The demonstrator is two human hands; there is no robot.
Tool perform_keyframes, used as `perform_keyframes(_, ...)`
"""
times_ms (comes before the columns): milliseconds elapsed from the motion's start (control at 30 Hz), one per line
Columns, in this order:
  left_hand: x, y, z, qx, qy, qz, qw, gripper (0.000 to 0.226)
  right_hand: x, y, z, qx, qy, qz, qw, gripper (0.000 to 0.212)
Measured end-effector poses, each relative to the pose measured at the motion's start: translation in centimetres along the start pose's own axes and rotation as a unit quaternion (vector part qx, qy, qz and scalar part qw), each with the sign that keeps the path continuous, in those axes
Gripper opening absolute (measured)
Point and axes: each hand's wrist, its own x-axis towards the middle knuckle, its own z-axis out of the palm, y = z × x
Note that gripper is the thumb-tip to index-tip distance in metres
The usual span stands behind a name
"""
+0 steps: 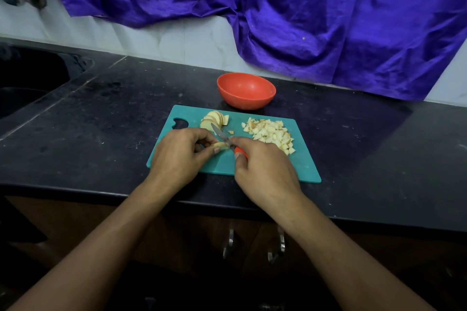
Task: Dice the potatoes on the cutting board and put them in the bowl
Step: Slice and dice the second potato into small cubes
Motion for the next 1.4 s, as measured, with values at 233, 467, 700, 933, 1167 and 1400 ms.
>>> perform_keyframes(233,0.0,-0.1,0.1,-0.009,-0.002,0.001,1.0,0.009,-2.0,0.2,0.9,-0.054,0.009,-0.04,0.998,0.049)
perform_keyframes(467,-0.2,0.0,0.1,-0.028,-0.002,-0.015,0.999,0.011,-3.4,1.6,0.8,-0.089,-0.005,-0.064,0.994,0.05)
perform_keyframes(700,-0.3,0.1,0.0,-0.009,0.001,-0.016,1.0,0.014,-3.1,1.5,0.2,-0.055,-0.016,-0.04,0.998,0.046)
perform_keyframes(933,0.1,0.4,0.2,0.061,-0.016,0.015,0.998,0.015,-2.1,2.6,-0.6,0.062,0.025,0.016,0.998,0.044)
perform_keyframes(1167,0.6,0.3,0.5,0.076,-0.038,0.024,0.996,0.021,-1.8,2.8,-0.8,0.059,0.016,0.027,0.998,0.043)
perform_keyframes(1400,0.9,0.3,0.5,0.062,-0.03,-0.007,0.998,0.021,-2.1,2.0,0.2,0.026,0.002,0.001,1.0,0.045)
